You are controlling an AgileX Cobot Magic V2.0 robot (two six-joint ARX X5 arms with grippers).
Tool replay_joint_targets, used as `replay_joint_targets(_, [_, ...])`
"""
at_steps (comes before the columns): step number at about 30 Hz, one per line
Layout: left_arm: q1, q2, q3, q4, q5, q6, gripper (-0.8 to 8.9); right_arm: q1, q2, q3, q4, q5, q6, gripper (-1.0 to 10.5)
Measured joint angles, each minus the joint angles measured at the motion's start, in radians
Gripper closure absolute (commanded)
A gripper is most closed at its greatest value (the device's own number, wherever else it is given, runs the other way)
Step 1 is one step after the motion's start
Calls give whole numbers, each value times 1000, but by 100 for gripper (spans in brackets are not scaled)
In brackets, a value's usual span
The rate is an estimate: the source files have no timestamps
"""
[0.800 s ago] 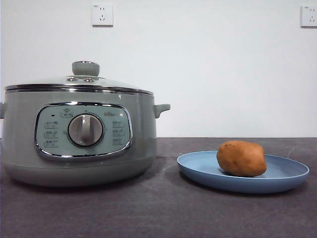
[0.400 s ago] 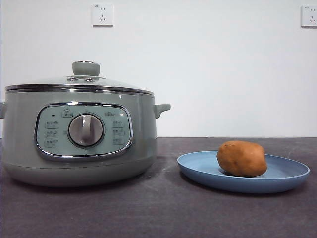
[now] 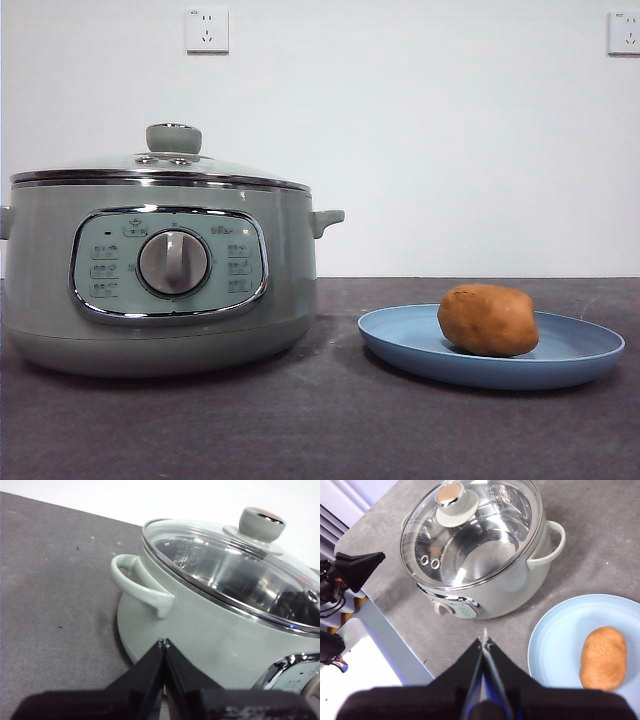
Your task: Take the potato out from the steamer,put the potato on the plate,close the lid
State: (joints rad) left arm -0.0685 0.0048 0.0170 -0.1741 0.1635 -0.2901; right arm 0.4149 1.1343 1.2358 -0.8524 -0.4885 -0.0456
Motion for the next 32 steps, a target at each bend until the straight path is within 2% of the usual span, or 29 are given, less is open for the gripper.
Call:
replay_joint_targets(2, [0, 0, 0, 0, 0, 0, 816, -19, -23, 0, 0, 1, -11, 948])
replay_joint_targets(4, [0, 0, 0, 0, 0, 0, 816, -61, -66, 0, 3, 15, -68, 948])
replay_joint_targets(6, [0, 0, 0, 0, 0, 0, 816, -129, -136, -10, 37, 17, -138, 948])
replay_joint_targets(8, [0, 0, 0, 0, 0, 0, 816, -203, -209, -39, 91, 17, -161, 948])
replay_joint_targets(14, [0, 0, 0, 0, 0, 0, 816, -491, -459, -293, 369, 30, -99, 948])
replay_joint_targets(16, [0, 0, 0, 0, 0, 0, 816, -543, -532, -405, 473, 59, -88, 948])
replay_joint_targets(19, [0, 0, 0, 0, 0, 0, 816, -554, -624, -587, 629, 120, -65, 948])
replay_joint_targets(24, [0, 0, 0, 0, 0, 0, 816, -552, -746, -889, 848, 135, 16, 948])
replay_joint_targets(28, [0, 0, 0, 0, 0, 0, 816, -502, -832, -1074, 928, 217, 96, 948])
replay_joint_targets(32, [0, 0, 0, 0, 0, 0, 816, -408, -914, -1183, 927, 326, 157, 948])
